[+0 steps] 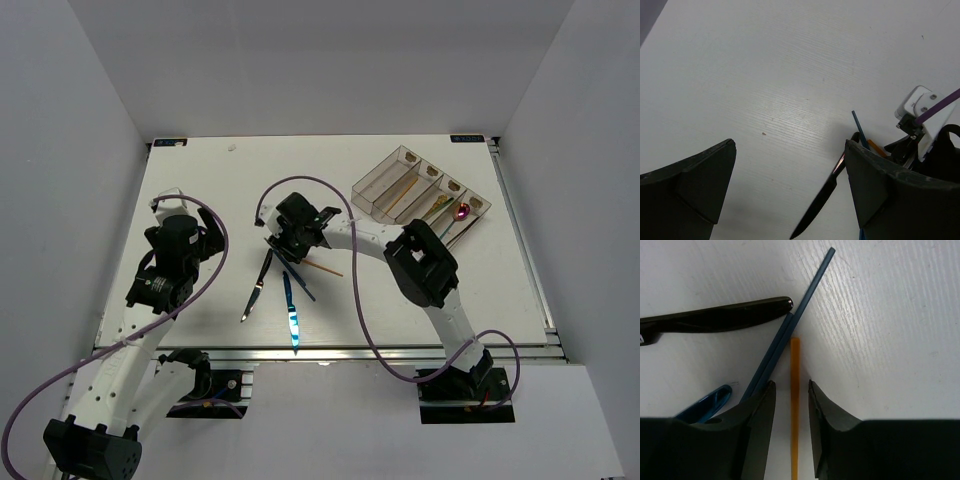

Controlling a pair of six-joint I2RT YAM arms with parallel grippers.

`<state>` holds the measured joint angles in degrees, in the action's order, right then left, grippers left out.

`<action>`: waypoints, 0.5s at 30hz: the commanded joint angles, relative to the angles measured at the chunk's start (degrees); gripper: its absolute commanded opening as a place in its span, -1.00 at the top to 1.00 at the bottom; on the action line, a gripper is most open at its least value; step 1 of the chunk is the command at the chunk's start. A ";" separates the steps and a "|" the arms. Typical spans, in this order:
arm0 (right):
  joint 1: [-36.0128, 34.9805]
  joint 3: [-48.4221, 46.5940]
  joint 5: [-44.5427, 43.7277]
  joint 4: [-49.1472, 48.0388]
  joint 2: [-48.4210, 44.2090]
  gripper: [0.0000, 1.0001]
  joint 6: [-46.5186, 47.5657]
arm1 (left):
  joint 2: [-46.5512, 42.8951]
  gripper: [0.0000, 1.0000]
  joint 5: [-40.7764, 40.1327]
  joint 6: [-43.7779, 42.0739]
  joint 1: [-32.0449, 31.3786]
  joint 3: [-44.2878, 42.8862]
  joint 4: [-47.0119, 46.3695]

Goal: Sort the eating utensils into containers

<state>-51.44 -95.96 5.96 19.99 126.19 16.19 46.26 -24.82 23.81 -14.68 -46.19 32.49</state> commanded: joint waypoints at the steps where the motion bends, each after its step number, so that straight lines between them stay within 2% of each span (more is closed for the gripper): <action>1: -0.06 -2.47 -1.03 -0.04 1.16 0.24 1.66 | -1.00 -0.96 0.12 -0.17 0.17 0.23 -0.50; 13: 0.11 -0.63 -3.06 -0.92 2.30 0.37 3.33 | -0.91 -0.96 0.12 -0.17 0.09 0.31 -0.59; 15: 0.20 -0.89 -2.88 -0.65 2.57 0.47 3.50 | -0.82 -0.96 0.12 -0.17 0.17 0.23 -0.50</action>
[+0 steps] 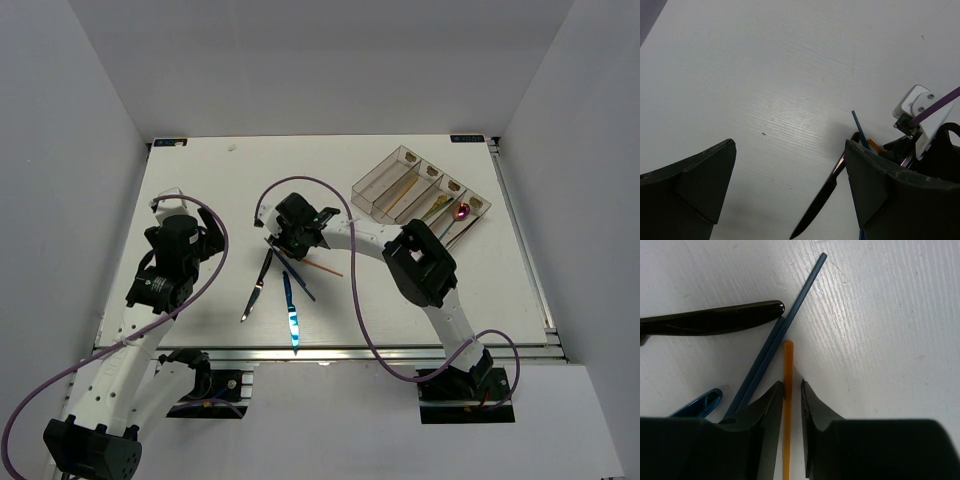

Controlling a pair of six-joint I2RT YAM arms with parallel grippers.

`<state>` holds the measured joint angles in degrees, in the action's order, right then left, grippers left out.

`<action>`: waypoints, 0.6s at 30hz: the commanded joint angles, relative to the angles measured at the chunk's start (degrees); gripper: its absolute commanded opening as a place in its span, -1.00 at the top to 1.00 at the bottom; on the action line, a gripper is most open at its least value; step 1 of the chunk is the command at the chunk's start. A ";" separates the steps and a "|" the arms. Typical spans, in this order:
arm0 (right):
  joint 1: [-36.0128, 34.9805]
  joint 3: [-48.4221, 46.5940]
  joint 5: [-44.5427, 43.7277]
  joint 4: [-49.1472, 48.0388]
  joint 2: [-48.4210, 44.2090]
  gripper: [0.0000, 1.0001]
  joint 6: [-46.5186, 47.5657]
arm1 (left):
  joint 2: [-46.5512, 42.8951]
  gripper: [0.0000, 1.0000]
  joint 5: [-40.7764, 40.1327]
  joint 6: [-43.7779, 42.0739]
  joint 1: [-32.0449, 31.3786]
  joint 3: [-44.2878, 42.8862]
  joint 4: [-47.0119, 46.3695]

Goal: Sort the eating utensils into containers

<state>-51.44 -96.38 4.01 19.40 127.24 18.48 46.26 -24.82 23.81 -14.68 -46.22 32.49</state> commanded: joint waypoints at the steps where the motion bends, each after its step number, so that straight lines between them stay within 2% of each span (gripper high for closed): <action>1: 0.29 -0.83 -1.46 0.11 1.69 0.49 1.12 | -0.73 -0.96 0.12 -0.17 0.17 0.25 -0.50; 2: 0.46 -1.18 -1.64 0.55 2.30 0.61 0.68 | -0.82 -0.96 0.12 -0.17 0.17 0.25 -0.50; 4: 1.60 -1.88 -1.81 1.69 2.75 0.66 -0.28 | -0.73 -0.96 0.12 -0.17 0.17 0.25 -0.59; 9: 5.90 0.66 0.03 0.99 0.82 1.00 -4.76 | -0.64 -0.96 0.47 -0.17 0.17 0.25 -0.59; 15: 7.67 4.35 2.22 -1.38 -6.03 1.00 -8.63 | -0.47 -0.96 0.56 -0.26 0.17 0.34 -0.59; 18: 9.95 7.69 2.75 -6.64 -12.35 1.00 -15.03 | -0.38 -0.96 0.47 -0.26 0.17 0.25 -0.59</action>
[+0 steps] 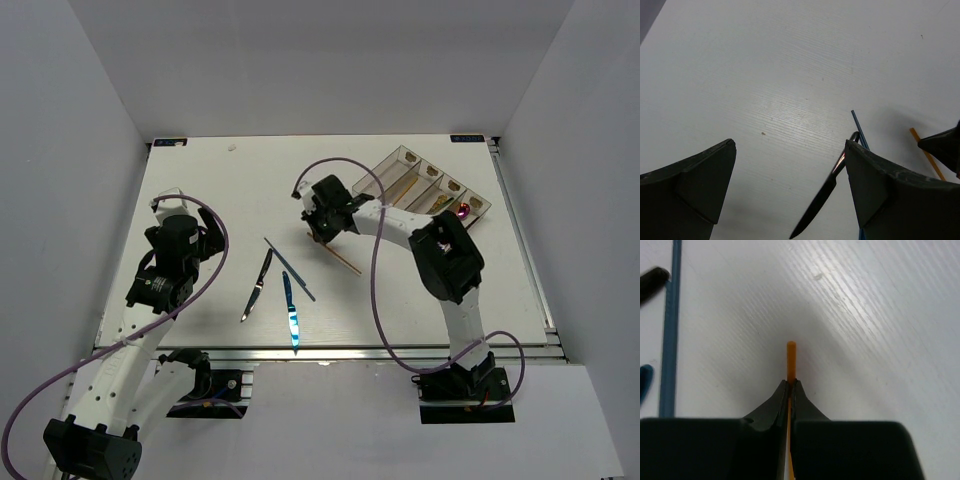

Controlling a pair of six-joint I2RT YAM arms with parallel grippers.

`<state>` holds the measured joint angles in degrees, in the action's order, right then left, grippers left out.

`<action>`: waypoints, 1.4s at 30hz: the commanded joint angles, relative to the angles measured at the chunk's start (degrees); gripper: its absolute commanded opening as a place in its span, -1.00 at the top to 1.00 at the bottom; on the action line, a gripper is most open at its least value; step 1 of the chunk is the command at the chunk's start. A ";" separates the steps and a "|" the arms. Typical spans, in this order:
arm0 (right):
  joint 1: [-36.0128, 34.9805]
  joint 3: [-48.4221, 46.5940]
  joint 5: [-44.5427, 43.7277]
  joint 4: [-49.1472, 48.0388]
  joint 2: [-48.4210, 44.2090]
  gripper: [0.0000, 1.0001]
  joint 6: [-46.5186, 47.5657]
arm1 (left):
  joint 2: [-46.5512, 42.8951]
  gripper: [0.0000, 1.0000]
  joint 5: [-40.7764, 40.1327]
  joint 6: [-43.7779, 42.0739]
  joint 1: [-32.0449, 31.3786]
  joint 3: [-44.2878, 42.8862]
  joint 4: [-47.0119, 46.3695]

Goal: Sort the eating utensils into containers

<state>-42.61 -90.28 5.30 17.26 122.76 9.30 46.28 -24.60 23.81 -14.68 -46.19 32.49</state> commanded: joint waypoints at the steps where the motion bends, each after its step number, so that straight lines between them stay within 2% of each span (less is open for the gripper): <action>1: 2.17 2.73 1.99 -6.25 -11.11 1.00 -9.96 | -0.32 -0.96 0.25 -0.26 0.17 0.23 -0.59; 5: 8.67 7.65 2.88 -14.77 -17.72 1.00 -22.09 | -0.14 -0.96 0.52 -0.26 0.17 0.23 -0.67; 7: 12.54 10.73 -1.06 -16.98 -19.65 1.00 -26.24 | -0.23 -0.96 0.52 -0.26 0.17 0.31 -0.67; 12: 21.40 18.02 -19.84 -27.42 -24.32 1.00 -43.35 | -0.40 -0.96 0.43 -0.26 0.17 0.32 -0.67; 15: 25.11 20.76 -27.33 -31.04 -24.24 1.00 -50.67 | -0.49 -0.96 0.25 -0.26 0.17 0.23 -0.59; 21: 27.75 17.07 -36.75 -32.37 -19.76 1.00 -52.81 | -0.23 -0.96 0.43 -0.26 0.17 0.31 -0.67; 31: 30.22 16.18 -39.93 -33.51 -15.27 0.97 -52.28 | 0.04 -0.96 0.43 -0.26 0.17 0.23 -0.67; 33: 30.22 16.45 -38.62 -34.22 -15.36 0.47 -51.05 | 0.12 -0.96 0.43 -0.26 0.17 0.23 -0.67; 34: 30.30 16.54 -38.35 -33.96 -15.71 -0.06 -50.79 | 0.12 -0.96 0.34 -0.26 0.17 0.23 -0.59; 35: 30.22 16.80 -37.74 -34.22 -16.06 -0.18 -50.70 | 0.12 -0.96 0.34 -0.26 0.17 0.23 -0.59; 39: 29.69 17.42 -34.49 -35.89 -17.81 -0.35 -47.02 | 0.21 -0.96 0.17 -0.26 0.17 0.23 -0.59; 40: 29.26 16.90 -34.05 -35.80 -18.69 -0.50 -45.61 | 0.30 -0.96 0.17 -0.26 0.17 0.23 -0.59; 42: 27.59 16.10 -29.86 -35.54 -20.01 -0.53 -39.32 | 0.30 -0.96 -0.01 -0.26 0.17 0.23 -0.50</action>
<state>-13.08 -71.90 -28.56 -14.98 107.07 -37.39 46.68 -24.58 23.81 -14.68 -46.19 32.49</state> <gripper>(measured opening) 0.759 0.981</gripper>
